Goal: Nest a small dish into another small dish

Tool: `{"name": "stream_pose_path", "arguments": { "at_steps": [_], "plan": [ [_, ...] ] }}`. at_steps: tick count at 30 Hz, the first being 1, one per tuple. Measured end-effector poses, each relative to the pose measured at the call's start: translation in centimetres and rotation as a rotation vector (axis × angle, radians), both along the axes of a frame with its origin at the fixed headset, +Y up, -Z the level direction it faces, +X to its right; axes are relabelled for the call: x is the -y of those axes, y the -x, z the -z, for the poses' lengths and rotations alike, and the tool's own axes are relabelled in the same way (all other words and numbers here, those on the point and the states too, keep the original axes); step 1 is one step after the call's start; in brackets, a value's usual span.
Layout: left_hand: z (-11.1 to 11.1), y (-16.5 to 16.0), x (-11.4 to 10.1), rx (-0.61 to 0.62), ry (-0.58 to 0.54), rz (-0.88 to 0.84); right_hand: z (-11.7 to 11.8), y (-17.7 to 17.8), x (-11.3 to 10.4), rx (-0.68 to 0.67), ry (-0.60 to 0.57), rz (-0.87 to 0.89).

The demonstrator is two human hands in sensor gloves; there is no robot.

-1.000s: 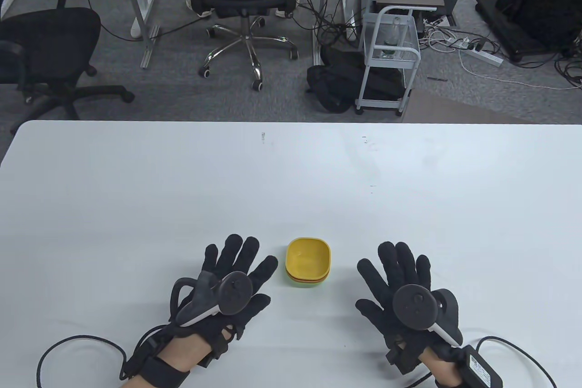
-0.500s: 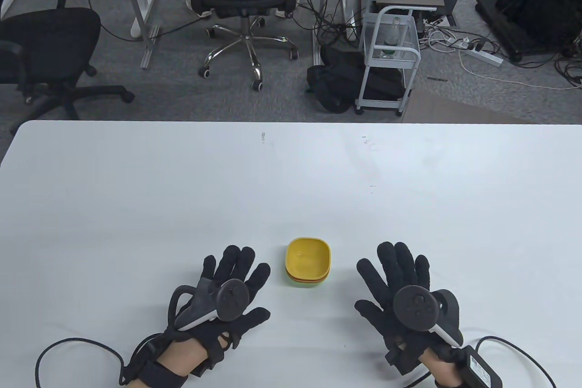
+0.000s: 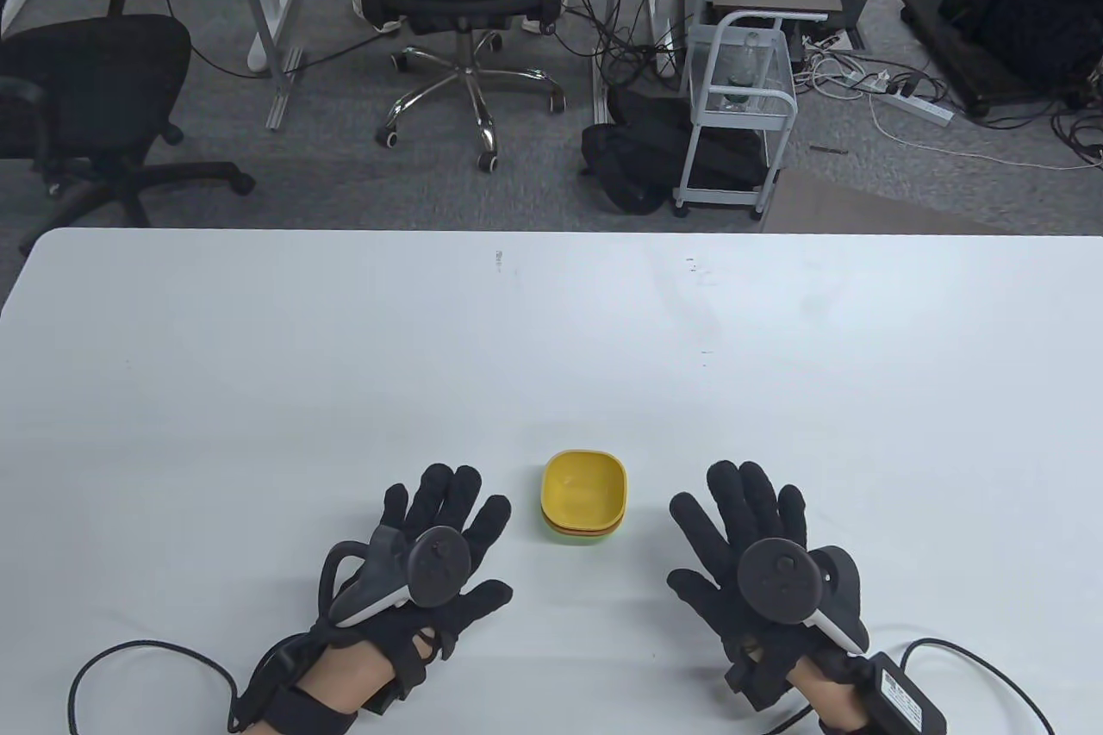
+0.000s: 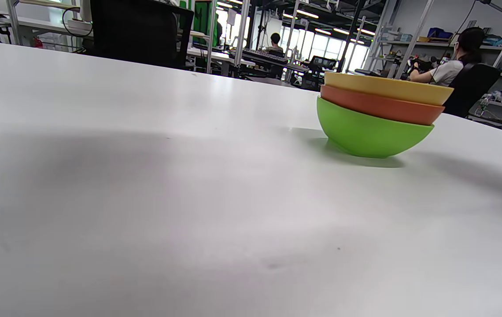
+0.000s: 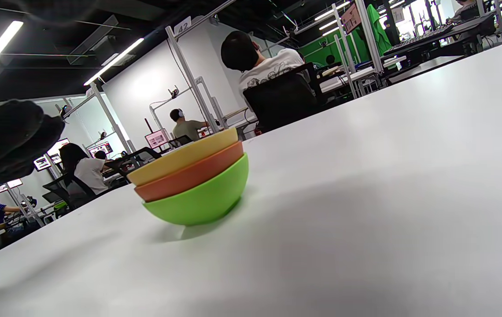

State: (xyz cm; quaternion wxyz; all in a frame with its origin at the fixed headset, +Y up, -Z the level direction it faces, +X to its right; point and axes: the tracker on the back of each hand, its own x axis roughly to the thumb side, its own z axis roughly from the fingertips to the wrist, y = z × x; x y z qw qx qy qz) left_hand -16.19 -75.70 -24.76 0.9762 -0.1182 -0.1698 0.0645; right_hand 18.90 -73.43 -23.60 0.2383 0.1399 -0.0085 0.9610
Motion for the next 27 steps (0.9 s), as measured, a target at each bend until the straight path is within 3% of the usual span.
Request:
{"name": "stream_pose_path", "arguments": {
  "at_steps": [27],
  "plan": [
    [0.03,0.43,0.16,-0.032,0.014,-0.023,0.0,0.2,0.03,-0.031,-0.004,-0.005]
  ]
}}
